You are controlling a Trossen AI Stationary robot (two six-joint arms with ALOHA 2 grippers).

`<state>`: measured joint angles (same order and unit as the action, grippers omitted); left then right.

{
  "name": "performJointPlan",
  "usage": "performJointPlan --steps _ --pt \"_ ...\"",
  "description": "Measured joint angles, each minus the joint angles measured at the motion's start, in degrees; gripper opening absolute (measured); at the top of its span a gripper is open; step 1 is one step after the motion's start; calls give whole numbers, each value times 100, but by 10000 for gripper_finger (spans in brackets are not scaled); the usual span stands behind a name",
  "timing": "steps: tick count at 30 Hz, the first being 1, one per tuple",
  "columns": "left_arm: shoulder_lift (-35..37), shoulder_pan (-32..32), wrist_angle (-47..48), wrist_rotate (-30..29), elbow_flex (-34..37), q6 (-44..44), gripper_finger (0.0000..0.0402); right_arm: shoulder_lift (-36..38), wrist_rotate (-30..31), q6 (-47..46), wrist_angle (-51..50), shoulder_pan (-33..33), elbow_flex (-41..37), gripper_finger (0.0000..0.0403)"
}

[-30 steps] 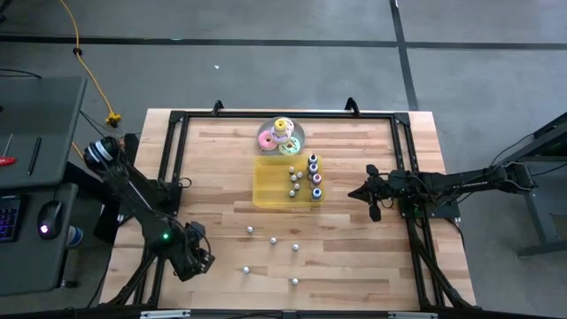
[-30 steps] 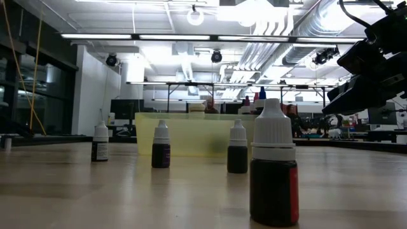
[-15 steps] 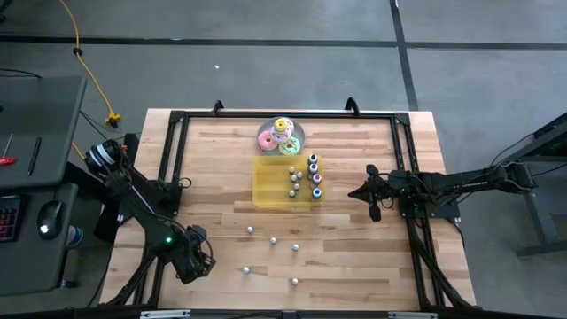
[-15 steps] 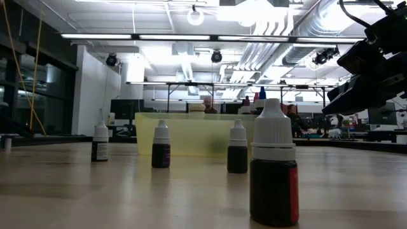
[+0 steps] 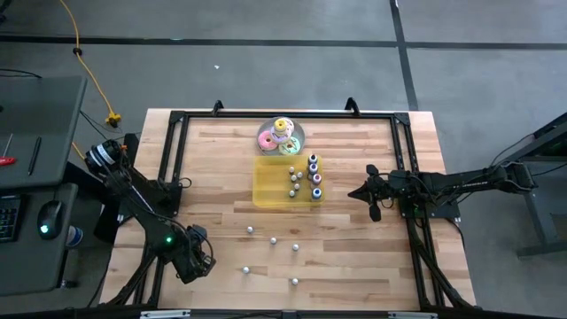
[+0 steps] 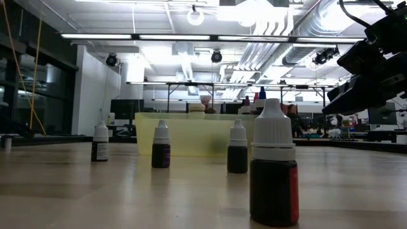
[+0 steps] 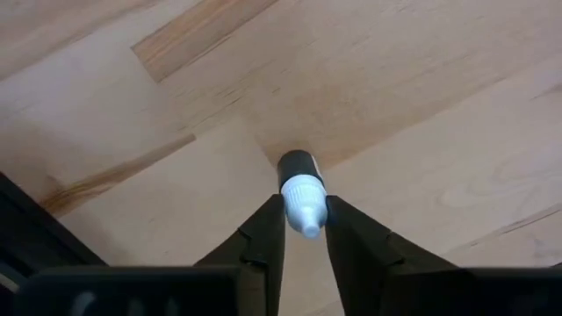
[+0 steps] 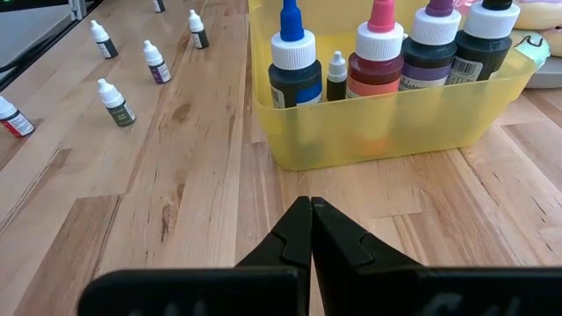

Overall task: Pick & Place food coloring
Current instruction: Put the bottom left small black food coloring bottle into the yellow container

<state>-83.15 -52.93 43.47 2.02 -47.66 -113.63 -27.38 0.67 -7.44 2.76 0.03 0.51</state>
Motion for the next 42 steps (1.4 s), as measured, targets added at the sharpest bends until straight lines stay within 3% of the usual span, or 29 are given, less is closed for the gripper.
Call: performJointPlan --steps 7,26,35,42 --pt "0 0 -3 15 -5 114 54 0 0 0 0 2 0 0" --pt "1 7 -23 14 -44 215 51 1 0 0 0 0 0 0" --pt "0 131 1433 -315 -1410 855 50 2 0 0 2 2 0 0" --pt "7 160 2341 -759 -2527 1892 50 0 0 0 2 2 0 0"
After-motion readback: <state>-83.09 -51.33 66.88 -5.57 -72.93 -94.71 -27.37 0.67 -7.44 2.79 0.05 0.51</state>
